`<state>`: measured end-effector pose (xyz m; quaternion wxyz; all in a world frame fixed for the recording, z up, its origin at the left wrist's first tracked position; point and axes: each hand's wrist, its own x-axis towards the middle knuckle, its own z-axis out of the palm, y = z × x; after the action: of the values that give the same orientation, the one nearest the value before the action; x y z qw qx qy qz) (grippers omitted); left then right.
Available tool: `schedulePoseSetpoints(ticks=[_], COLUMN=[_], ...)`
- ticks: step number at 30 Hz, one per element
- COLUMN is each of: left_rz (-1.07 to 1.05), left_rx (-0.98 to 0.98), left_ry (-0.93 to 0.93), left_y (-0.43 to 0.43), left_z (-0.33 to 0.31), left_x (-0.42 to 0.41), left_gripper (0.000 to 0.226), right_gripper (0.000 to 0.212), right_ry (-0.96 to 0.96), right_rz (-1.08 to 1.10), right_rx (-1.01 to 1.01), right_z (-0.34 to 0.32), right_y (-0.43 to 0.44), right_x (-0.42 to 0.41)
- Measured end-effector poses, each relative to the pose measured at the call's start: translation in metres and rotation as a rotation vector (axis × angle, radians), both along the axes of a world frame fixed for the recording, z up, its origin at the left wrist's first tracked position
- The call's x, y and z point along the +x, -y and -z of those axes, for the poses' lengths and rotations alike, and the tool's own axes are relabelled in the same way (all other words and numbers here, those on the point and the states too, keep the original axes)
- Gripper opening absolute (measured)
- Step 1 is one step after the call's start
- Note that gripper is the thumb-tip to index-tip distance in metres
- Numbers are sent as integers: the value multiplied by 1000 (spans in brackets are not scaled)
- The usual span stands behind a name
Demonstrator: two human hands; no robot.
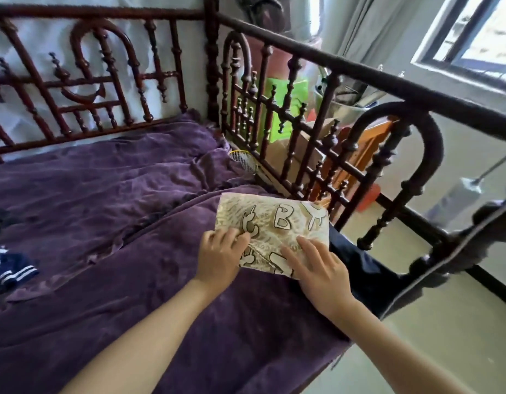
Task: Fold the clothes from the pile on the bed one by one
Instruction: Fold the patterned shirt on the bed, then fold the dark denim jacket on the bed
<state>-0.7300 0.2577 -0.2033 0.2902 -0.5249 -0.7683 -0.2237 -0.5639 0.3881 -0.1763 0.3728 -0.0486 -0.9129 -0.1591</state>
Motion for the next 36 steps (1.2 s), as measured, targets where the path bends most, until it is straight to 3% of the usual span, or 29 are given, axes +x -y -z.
schedulePoseSetpoints(ticks=[2, 3, 5, 8, 9, 11, 14, 18, 24, 30, 36], left_rz=[84, 109, 120, 183, 206, 228, 198, 55, -206, -693, -1169], left_rx=[-1, -81, -431, -1057, -1144, -1197, -1193, -1088, -874, -571, -357], left_ry=[7, 43, 142, 324, 350, 372, 381, 446, 500, 572, 697], left_y=[-53, -78, -119, -150, -153, -152, -141, -119, -51, 92, 261], left_z=[-4, -5, 2, 37, 48, 65, 70, 61, 36, -7, -32], left_x=[18, 29, 52, 82, 89, 97, 92, 68, 17, -34, 2], left_gripper=[29, 40, 73, 95, 95, 91, 82, 77, 70, 62, 56], right_gripper=[29, 40, 64, 86, 89, 75, 61, 55, 49, 48, 45], right_ry=[-88, -87, 34, 561, 749, 887, 869, 825, 736, 771, 719], right_rz=[124, 209, 414, 671, 757, 829, 812, 779, 454, 33, -382], right_rx=[25, 12, -88, -410, -567, -728, -814, -687, -612, -445, -262], right_z=[4, 10, 31, 63, 72, 99, 119, 110, 76, 32, 2], right_y=[-30, -43, -64, -80, -84, -95, -104, -109, -72, 23, 181], right_x=[32, 48, 77, 107, 112, 118, 106, 71, -20, -137, -201])
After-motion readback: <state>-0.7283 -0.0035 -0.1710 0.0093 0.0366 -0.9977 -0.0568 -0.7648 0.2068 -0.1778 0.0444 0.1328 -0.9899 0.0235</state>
